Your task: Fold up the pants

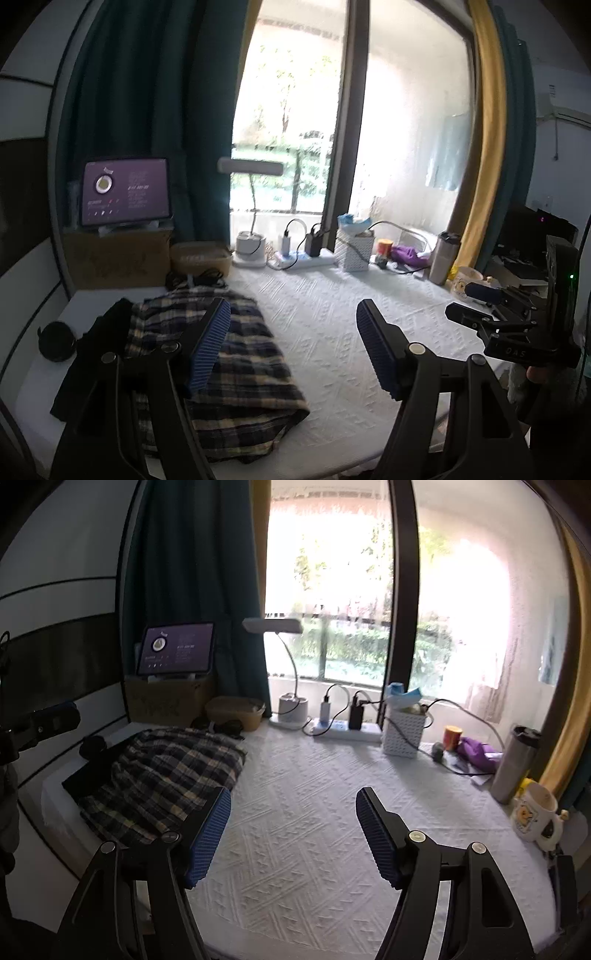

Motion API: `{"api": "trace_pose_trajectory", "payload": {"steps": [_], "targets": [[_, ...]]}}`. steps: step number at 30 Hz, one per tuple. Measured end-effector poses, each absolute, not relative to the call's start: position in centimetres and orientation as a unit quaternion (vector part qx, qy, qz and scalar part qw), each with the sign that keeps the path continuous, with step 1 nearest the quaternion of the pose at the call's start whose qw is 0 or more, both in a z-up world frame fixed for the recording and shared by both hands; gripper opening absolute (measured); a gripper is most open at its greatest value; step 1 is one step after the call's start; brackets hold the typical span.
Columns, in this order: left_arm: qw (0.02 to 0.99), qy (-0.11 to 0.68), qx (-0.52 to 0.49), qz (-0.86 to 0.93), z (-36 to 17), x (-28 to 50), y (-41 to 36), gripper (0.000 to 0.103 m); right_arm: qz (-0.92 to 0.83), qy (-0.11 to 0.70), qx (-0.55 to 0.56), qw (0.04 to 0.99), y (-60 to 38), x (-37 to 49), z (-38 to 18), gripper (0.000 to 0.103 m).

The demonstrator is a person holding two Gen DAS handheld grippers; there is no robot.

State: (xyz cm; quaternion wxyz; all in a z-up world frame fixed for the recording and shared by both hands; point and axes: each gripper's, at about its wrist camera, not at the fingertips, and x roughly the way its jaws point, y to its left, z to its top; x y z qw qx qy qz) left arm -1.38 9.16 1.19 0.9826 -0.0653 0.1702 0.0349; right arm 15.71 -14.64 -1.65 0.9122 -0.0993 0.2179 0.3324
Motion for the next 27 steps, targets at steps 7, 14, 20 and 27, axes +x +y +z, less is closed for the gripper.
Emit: {"api": "trace_pose_trajectory", "payload": {"steps": [7,14,20,27], "targets": [[0.983,0.174,-0.05,0.035,1.9,-0.9,7.4,0.093,0.317,0.199,-0.094,0.923,-17.0,14.5,0.0,0.072],[0.986,0.15,-0.06,0.042,3.1,-1.6,6.4,0.102,0.311,0.172,-0.087,0.931,-18.8,13.0,2.0,0.072],[0.992,0.114,-0.035,0.05,4.8,-3.0,5.1,0.102,0.295,0.153,-0.077,0.94,-20.7,11.9,3.6,0.08],[0.994,0.1,-0.029,0.042,6.1,-4.3,4.3,0.102,0.285,0.131,-0.068,0.947,-22.4,10.7,5.3,0.082]]}}
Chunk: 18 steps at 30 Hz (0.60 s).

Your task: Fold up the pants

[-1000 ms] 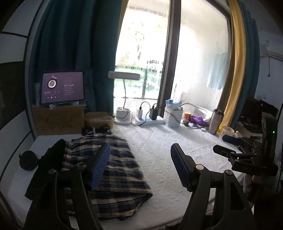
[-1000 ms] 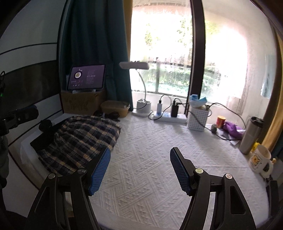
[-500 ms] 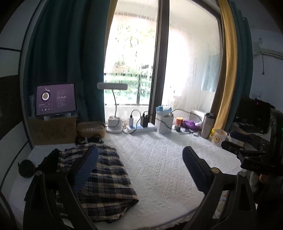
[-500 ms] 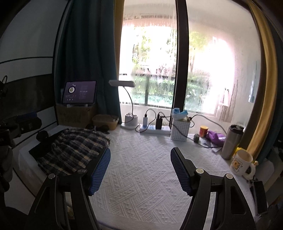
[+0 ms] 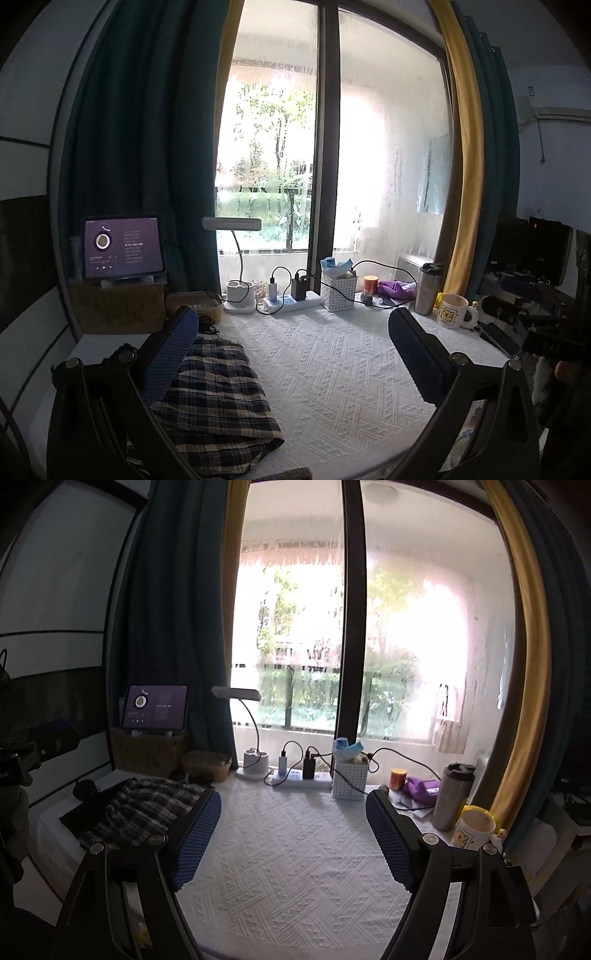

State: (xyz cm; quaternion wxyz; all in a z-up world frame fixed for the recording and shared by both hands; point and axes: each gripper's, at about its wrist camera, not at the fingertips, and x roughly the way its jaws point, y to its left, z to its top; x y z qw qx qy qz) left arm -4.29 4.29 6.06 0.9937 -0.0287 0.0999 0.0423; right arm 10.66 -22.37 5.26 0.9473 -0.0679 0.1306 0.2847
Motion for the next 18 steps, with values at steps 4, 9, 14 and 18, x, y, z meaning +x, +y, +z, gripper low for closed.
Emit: {"api": "trace_pose_trajectory", "payload": {"steps": [4,9,14,18], "targets": [[0.994,0.096,-0.02,0.048,6.5,-4.7,3.9,0.102,0.293,0.119,-0.063,0.947,-22.7,9.7,6.3,0.086],[0.995,0.074,-0.023,0.066,7.1,-5.8,4.1,0.102,0.309,0.108,-0.042,0.944,-23.3,8.7,7.4,0.096],[0.994,0.061,-0.021,0.084,7.4,-6.6,4.1,0.102,0.305,0.095,-0.042,0.947,-23.5,7.7,8.3,0.097],[0.994,0.051,-0.024,0.091,7.7,-7.4,4.2,0.102,0.301,0.086,-0.04,0.949,-23.5,7.1,8.9,0.1]]}}
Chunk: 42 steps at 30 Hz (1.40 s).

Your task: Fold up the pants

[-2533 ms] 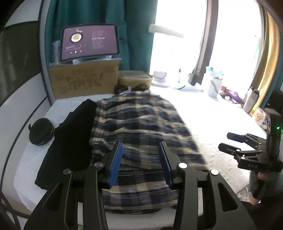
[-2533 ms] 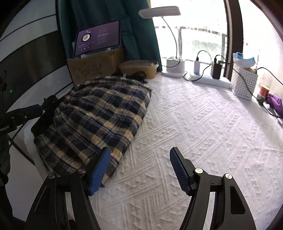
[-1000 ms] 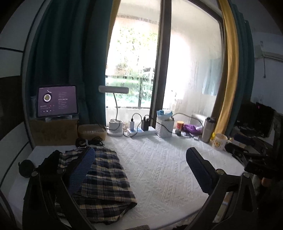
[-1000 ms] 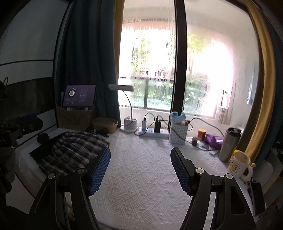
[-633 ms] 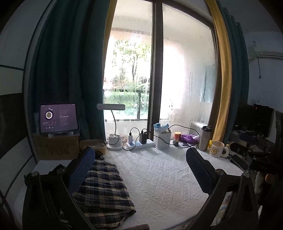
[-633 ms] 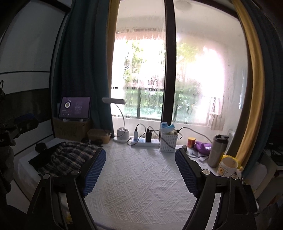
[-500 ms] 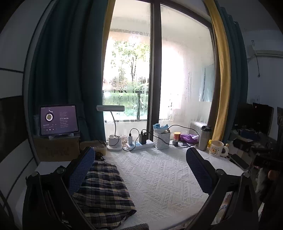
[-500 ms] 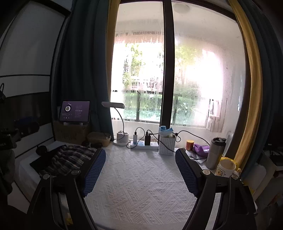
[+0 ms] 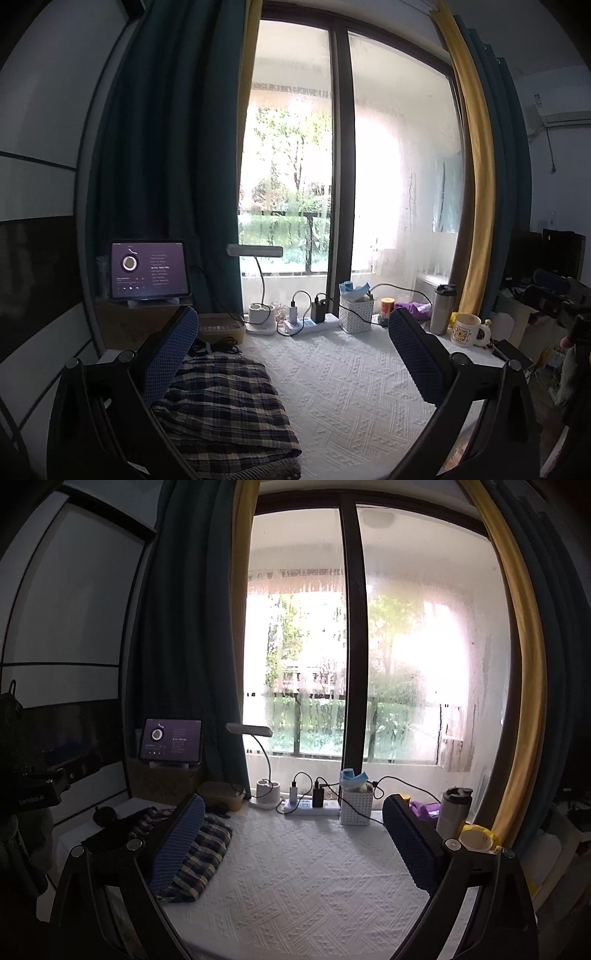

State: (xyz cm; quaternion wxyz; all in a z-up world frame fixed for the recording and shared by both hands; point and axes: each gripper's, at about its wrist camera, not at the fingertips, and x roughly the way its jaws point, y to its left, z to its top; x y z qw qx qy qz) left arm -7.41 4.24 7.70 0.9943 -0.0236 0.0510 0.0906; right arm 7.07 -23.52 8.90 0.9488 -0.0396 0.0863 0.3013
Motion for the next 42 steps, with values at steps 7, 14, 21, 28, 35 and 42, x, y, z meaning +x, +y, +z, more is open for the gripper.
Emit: {"api": "trace_pose_trajectory", "payload": {"steps": [7,14,21,28,35,42], "targets": [[0.994,0.034,-0.025,0.1,8.0,-8.4,4.4,0.102,0.296,0.073,-0.042,0.952,-23.4,6.3,9.3,0.103],[0.994,0.021,-0.016,0.109,8.2,-8.8,4.2,0.102,0.292,0.058,-0.037,0.954,-23.9,5.8,9.6,0.103],[0.993,0.01,-0.005,0.114,8.3,-9.1,3.5,0.102,0.29,0.048,-0.034,0.955,-24.2,5.5,9.8,0.103],[0.993,-0.009,-0.005,0.119,8.5,-9.9,3.4,0.102,0.286,0.041,-0.035,0.957,-24.2,5.1,9.9,0.103],[0.992,-0.023,0.001,0.123,8.7,-10.6,3.1,0.102,0.283,0.024,-0.034,0.958,-24.5,4.4,10.1,0.103],[0.993,-0.03,-0.009,0.117,8.4,-10.8,3.7,0.102,0.271,0.012,-0.021,0.962,-24.7,4.5,10.3,0.103]]}}
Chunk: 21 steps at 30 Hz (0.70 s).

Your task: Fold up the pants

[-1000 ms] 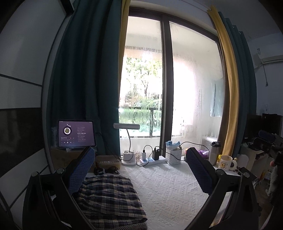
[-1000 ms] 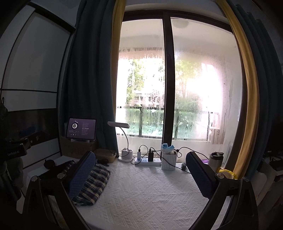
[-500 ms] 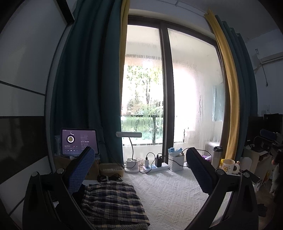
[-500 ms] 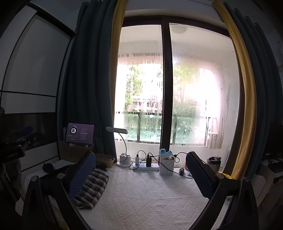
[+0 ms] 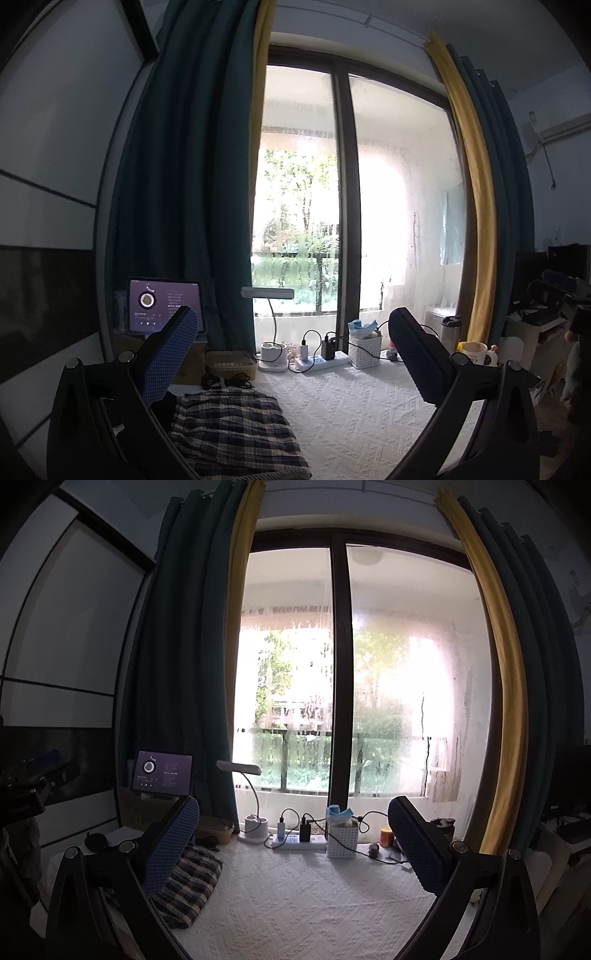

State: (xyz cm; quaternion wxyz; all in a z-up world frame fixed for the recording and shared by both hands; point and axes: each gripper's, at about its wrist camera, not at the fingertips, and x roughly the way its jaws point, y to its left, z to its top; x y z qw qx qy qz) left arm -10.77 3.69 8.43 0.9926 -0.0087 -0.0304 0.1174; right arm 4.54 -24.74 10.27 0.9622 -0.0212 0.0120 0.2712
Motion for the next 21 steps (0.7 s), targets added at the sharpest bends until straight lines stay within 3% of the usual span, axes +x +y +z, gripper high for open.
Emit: {"api": "trace_pose_trajectory", "payload": {"steps": [21], "targets": [[0.99,-0.008,-0.036,0.137,7.8,-10.6,4.8,0.102,0.264,0.054,-0.013,0.963,-24.3,6.4,9.4,0.103]]}}
